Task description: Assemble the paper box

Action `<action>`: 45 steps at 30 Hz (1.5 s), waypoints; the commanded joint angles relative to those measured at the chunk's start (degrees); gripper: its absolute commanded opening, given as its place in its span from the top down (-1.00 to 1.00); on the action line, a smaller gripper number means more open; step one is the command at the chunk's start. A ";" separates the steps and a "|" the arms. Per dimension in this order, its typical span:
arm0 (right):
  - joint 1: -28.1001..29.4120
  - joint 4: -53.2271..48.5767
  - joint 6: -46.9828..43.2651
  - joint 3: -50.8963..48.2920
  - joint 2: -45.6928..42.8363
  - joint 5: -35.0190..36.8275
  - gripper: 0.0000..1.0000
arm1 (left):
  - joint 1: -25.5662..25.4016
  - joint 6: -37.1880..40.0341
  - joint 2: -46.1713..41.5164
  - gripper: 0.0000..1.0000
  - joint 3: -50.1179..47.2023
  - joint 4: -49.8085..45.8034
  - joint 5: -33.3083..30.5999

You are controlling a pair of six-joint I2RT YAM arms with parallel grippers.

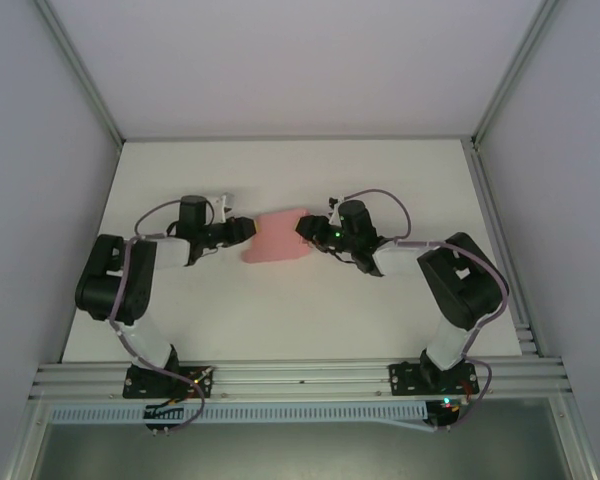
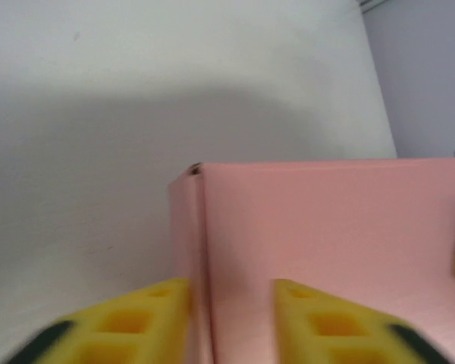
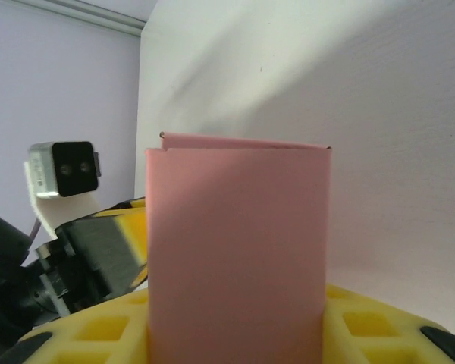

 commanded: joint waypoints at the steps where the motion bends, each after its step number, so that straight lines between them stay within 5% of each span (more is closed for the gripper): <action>1: -0.46 -2.01 1.49 -0.98 -3.34 -0.77 0.19 | -0.36 5.86 -5.90 -0.62 2.37 -1.93 0.41; 2: -0.86 -3.89 2.57 -0.83 -4.14 -0.62 0.19 | -0.65 8.38 -7.53 -0.99 2.96 -3.49 -1.05; 5: -3.07 -13.27 6.08 1.04 -6.10 -1.98 0.20 | -3.83 19.70 -12.40 -1.00 5.41 -10.28 -7.45; 10: -8.33 -32.39 5.84 6.60 -8.39 -7.99 0.19 | -17.01 38.71 -19.26 -0.99 6.87 -17.65 -23.52; 15: -12.36 -49.67 3.28 12.81 -9.49 -15.54 0.19 | -28.37 49.86 -20.37 -0.99 7.72 -21.86 -33.09; 20: -14.48 -50.73 7.77 12.97 -10.90 -20.89 0.22 | -35.89 55.82 -16.93 -0.99 9.12 -22.84 -44.40; 27: -15.94 -54.93 8.28 14.99 -11.47 -24.66 0.28 | -37.99 57.50 -14.22 -1.00 9.99 -24.17 -51.80; 41: -17.63 -51.45 13.25 13.03 -14.06 -28.29 0.19 | -39.50 58.97 -12.57 -1.00 10.13 -25.07 -54.36; 45: -17.62 -49.46 14.82 11.95 -14.65 -30.19 0.20 | -39.79 60.17 -11.86 -0.78 10.87 -24.57 -54.60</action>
